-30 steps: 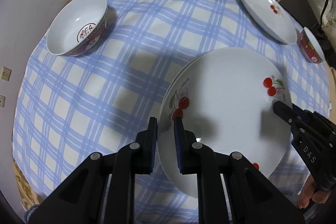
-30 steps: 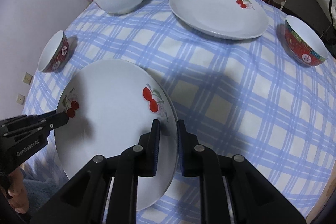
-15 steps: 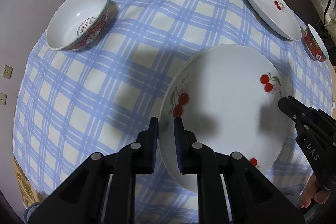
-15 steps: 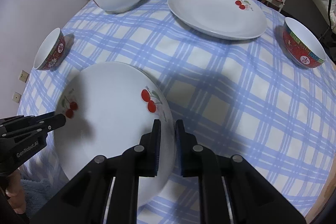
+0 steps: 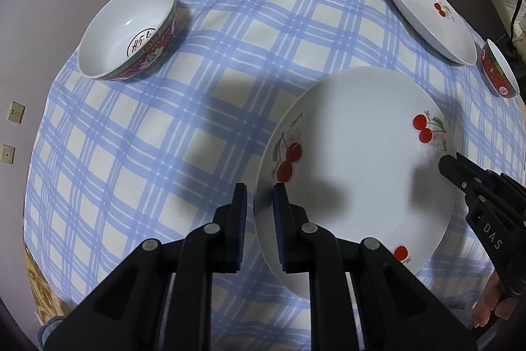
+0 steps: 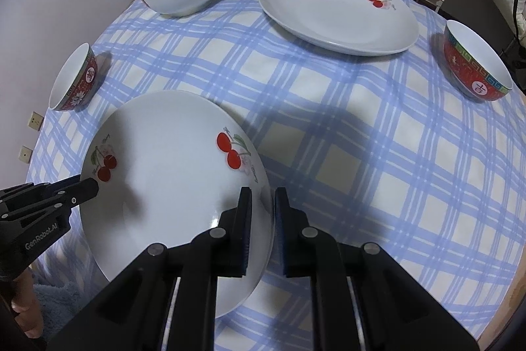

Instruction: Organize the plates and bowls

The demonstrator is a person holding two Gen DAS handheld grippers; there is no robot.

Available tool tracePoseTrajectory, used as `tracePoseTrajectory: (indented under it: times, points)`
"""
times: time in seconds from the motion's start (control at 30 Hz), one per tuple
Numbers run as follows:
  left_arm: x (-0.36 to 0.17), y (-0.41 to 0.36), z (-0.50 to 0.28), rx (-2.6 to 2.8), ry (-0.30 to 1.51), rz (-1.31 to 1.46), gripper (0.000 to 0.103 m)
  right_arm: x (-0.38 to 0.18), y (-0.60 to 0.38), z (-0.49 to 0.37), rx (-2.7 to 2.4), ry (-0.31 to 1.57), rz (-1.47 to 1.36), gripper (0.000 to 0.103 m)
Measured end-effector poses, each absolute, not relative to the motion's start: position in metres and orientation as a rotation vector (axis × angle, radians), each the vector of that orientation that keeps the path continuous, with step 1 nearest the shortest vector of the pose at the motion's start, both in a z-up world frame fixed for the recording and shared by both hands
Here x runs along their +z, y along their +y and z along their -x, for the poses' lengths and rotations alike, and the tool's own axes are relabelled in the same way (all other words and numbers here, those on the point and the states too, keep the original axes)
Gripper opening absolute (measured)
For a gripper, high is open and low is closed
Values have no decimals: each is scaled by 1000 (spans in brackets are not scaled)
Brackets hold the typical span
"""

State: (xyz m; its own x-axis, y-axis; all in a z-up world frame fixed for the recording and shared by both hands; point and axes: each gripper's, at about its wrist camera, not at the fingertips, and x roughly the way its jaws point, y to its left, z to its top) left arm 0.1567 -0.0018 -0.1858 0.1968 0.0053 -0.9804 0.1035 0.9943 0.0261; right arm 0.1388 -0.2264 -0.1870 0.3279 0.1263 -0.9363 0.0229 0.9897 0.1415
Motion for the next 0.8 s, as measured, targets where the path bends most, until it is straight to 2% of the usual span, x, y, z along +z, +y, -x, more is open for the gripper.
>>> tracePoseTrajectory:
  times: [0.43, 0.47, 0.6, 0.7, 0.8]
  points:
    - [-143, -11, -144, -85, 1242, -127, 19, -157, -259, -130, -19, 1153, -182, 18]
    - [-138, -12, -143, -91, 1225, -127, 22, -154, -263, -130, -34, 1140, -177, 20]
    - [-120, -20, -147, -112, 1180, -123, 27, -139, -283, -129, -79, 1091, -202, 43]
    - [-110, -26, -154, -114, 1151, -142, 32, -128, -295, -132, -112, 1056, -204, 49]
    - [-101, -36, -160, -131, 1138, -146, 44, -119, -304, -137, -145, 1032, -170, 55]
